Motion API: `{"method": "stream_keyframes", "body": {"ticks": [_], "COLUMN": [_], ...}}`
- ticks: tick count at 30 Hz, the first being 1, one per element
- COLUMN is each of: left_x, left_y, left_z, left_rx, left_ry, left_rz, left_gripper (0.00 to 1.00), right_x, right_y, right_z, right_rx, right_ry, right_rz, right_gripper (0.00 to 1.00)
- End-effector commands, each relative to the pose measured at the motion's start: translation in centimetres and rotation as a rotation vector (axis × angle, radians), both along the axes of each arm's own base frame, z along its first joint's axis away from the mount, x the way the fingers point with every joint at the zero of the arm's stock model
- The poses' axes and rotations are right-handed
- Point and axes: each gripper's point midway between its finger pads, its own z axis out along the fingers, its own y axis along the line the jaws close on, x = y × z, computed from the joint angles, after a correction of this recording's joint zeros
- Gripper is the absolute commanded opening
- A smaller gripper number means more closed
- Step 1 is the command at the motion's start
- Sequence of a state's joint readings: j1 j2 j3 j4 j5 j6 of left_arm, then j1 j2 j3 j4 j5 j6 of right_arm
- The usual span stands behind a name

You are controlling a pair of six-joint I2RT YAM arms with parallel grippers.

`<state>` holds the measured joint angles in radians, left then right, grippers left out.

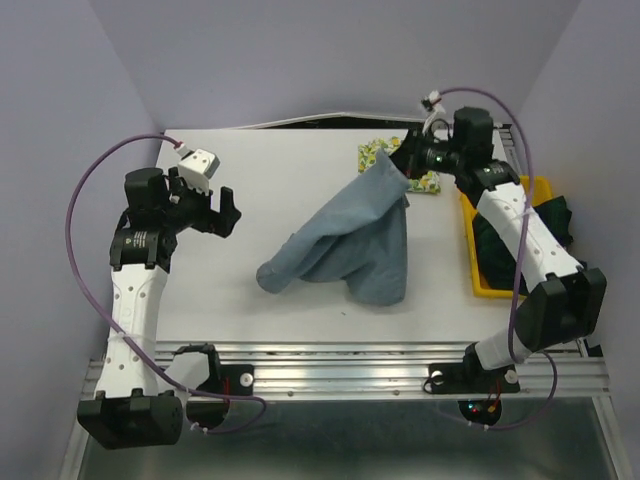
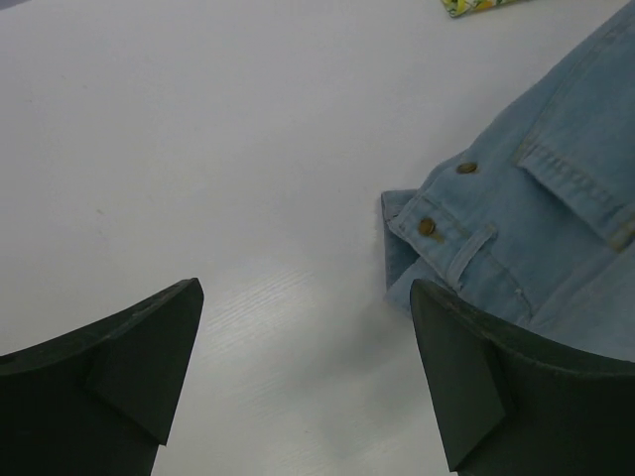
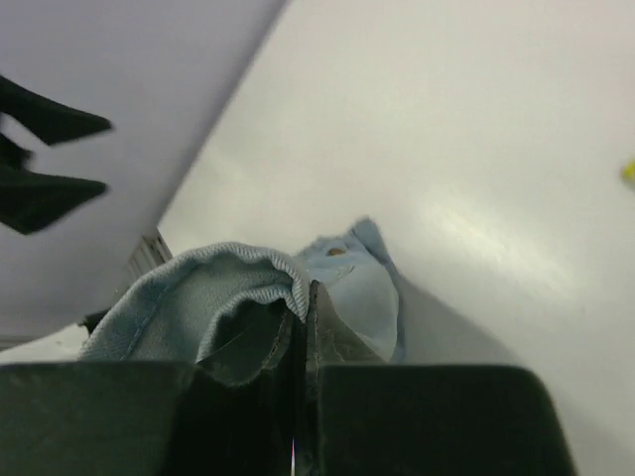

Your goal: Fold and stack the skirts

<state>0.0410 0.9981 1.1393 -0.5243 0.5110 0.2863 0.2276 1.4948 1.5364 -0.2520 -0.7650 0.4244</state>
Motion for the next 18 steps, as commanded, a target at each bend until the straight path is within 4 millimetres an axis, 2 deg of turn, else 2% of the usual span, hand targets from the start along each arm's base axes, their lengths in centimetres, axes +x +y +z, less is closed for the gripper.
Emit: {"method": "stream_keyframes", "body": {"ticks": [1,5,6,7,8,9,10,11,13,14,15,16,17,18], "left_x": [-2.3,-3.7,-3.6,-3.5,-3.5,-3.2,-2.8,-2.5,-2.2,-1.8,-1.7,-1.3,-1.1,-0.8], "left_y": [-1.7,-1.8,-1.7,-1.7,-1.7,-1.3,-1.1,-0.9,-0.9,-0.9,-1.1,-1.3,-1.5,-1.7], "left_z": [-2.1,-6.9,-7.2,-7.8,-8.2,-8.7,-9.3,-9.7,-10.4,-10.4,-10.4,-10.6,-10.9,-11.5], "left_rx": [0.039,0.09,0.101,0.112,0.119,0.144,0.148,0.15,0.133,0.118,0.093,0.064,0.049,0.023], "left_ry": [0.042,0.165,0.172,0.191,0.205,0.212,0.232,0.241,0.276,0.277,0.283,0.299,0.311,0.345], "left_rz": [-0.196,-0.292,-0.304,-0.321,-0.327,-0.326,-0.322,-0.312,-0.294,-0.284,-0.283,-0.27,-0.269,-0.267], "left_gripper": [0.95,0.86,0.85,0.84,0.84,0.83,0.83,0.83,0.83,0.83,0.84,0.84,0.84,0.84], "right_x": [-2.4,-4.2,-4.5,-4.3,-4.3,-4.1,-3.8,-3.0,-2.8,-2.5,-1.9,-2.6,-2.8,-3.9], "right_y": [-1.9,-4.9,-5.0,-5.9,-6.2,-6.5,-7.2,-7.3,-8.8,-9.2,-9.4,-9.8,-9.5,-8.4], "right_z": [-12.9,-22.9,-23.7,-24.7,-24.9,-24.7,-24.6,-22.9,-21.6,-20.6,-18.0,-17.3,-16.1,-14.5], "right_rx": [-0.267,-0.502,-0.514,-0.572,-0.592,-0.61,-0.656,-0.674,-0.771,-0.807,-0.829,-0.861,-0.868,-0.879], "right_ry": [0.073,0.212,0.225,0.219,0.218,0.213,0.195,0.143,0.106,0.069,0.0,-0.018,-0.058,-0.1], "right_rz": [0.093,0.106,0.117,0.103,0.098,0.088,0.076,0.072,0.074,0.08,0.073,0.111,0.131,0.181], "right_gripper": [0.01,0.11,0.13,0.23,0.32,0.45,0.73,0.82,0.9,0.91,0.91,1.0,1.0,1.0]}}
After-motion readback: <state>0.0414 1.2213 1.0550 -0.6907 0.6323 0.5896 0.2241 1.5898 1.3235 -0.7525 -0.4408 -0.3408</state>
